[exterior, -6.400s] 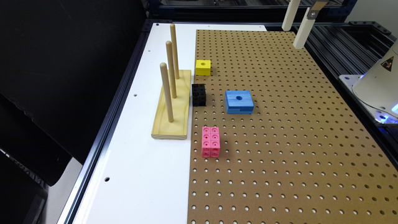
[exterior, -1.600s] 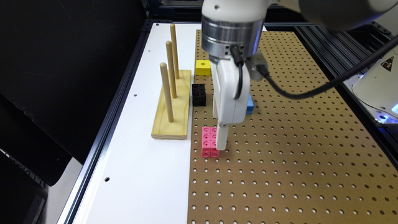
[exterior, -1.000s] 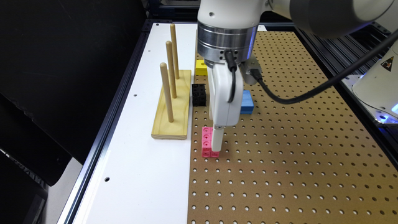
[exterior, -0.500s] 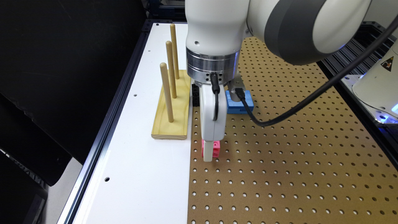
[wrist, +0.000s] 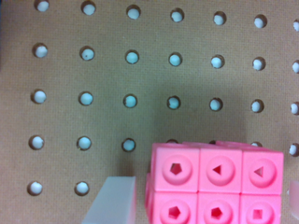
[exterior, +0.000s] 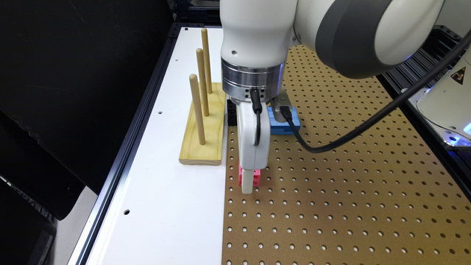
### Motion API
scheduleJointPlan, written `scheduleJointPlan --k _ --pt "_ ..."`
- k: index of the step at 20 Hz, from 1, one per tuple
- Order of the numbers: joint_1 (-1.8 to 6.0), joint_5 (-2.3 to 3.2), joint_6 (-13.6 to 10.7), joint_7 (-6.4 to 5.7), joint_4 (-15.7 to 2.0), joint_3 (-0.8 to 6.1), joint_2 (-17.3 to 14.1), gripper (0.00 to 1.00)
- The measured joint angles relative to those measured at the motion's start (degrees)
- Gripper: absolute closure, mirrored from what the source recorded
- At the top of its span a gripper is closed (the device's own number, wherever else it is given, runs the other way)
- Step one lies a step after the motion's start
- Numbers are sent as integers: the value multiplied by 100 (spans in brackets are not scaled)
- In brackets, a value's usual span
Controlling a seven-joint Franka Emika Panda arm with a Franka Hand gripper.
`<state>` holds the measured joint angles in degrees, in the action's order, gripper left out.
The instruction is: Pick up pink block.
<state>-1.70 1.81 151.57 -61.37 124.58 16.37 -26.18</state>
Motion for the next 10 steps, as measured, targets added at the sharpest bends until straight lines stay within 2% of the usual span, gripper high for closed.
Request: scheduleJointPlan --k 4,6,7,10 --pt "-9 9 29 -14 10 -10 -107 0" --pt "-14 99 47 -101 -6 -13 -127 0" --pt "-25 121 47 -133 -7 -23 -126 100" --pt "-25 121 47 -133 -7 -23 -126 100"
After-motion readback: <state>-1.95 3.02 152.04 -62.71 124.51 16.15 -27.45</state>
